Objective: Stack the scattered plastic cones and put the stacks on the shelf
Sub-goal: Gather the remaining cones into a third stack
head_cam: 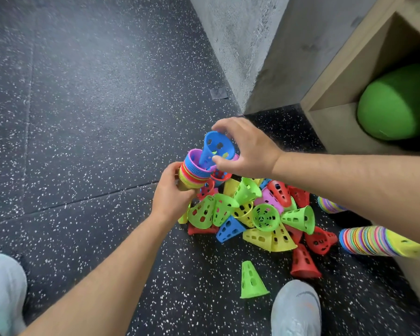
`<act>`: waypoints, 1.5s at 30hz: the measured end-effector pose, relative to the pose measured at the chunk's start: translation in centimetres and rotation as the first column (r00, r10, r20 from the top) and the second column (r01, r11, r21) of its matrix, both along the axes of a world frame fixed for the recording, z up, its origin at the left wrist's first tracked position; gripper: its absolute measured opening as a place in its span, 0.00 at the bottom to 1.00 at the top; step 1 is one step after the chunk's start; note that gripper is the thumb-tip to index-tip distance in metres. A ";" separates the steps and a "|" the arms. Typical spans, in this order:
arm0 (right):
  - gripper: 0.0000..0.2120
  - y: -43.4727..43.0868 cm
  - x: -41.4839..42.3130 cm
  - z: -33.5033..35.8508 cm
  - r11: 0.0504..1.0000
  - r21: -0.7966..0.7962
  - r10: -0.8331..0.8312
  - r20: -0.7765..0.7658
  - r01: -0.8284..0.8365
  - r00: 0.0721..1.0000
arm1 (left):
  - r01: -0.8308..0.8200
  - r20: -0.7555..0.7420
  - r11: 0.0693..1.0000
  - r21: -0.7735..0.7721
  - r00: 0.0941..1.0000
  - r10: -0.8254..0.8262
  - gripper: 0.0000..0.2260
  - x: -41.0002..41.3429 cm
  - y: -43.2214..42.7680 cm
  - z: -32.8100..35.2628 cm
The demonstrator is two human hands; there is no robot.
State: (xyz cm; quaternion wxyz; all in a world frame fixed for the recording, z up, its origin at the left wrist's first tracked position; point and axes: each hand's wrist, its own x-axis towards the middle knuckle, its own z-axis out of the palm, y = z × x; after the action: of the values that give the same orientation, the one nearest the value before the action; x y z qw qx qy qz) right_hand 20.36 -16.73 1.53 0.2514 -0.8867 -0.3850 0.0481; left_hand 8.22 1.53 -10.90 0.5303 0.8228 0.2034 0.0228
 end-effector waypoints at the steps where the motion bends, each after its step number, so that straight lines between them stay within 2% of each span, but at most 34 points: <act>1: 0.27 0.1 -0.3 0.0 1.000 -0.015 0.022 -0.023 -0.023 0.999 | 0.000 0.005 1.000 -0.003 1.000 0.000 0.29 -0.2 -0.2 0.0; 5: 0.35 0.1 -0.9 -0.6 0.984 -0.160 0.057 -0.105 -0.074 0.993 | -0.028 0.024 0.999 -0.020 0.999 0.028 0.29 -1.4 -0.6 0.2; 9: 0.29 -0.2 -0.3 -1.9 0.949 -0.313 0.003 -0.087 -0.030 0.996 | -0.055 0.023 0.998 -0.021 0.998 0.055 0.31 -2.0 -0.3 0.3; 14: 0.32 -0.7 1.3 -4.1 0.837 -0.546 -0.042 -0.131 -0.037 0.990 | -0.070 -0.003 0.997 -0.030 0.998 0.070 0.30 -1.4 0.5 0.1; 20: 0.37 -0.1 3.1 -6.4 0.780 -0.621 -0.033 -0.166 -0.079 0.986 | -0.084 -0.016 0.995 -0.054 0.996 0.083 0.29 0.2 0.9 -0.7; 27: 0.41 2.1 3.8 -7.9 0.747 -0.652 -0.018 -0.216 -0.130 0.976 | -0.089 -0.034 0.996 -0.024 0.995 0.089 0.30 1.4 1.4 -1.4; 33: 0.30 2.7 3.4 -7.7 0.724 -0.681 -0.060 -0.215 -0.106 0.975 | -0.088 -0.030 0.996 -0.023 0.996 0.087 0.31 1.2 1.6 -1.3; 36: 0.33 2.1 3.3 -6.4 0.748 -0.662 -0.114 -0.191 -0.042 0.975 | -0.097 -0.028 0.995 -0.033 0.995 0.096 0.31 0.7 1.6 -0.9; 39: 0.38 1.4 3.3 -4.2 0.814 -0.580 -0.161 -0.181 0.027 0.970 | -0.098 -0.018 0.994 -0.046 0.995 0.098 0.30 0.2 1.7 -0.5; 45: 0.34 0.7 1.7 0.8 0.957 -0.268 -0.144 -0.109 0.110 0.984 | -0.075 0.004 0.996 -0.041 0.997 0.076 0.31 -1.3 1.8 0.4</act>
State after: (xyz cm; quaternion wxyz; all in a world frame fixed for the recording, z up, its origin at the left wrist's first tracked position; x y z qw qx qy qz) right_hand 22.06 -16.04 2.28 0.1593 -0.9301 -0.3006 0.1387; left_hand 6.93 3.29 -10.47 0.5464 0.8034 0.2332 0.0410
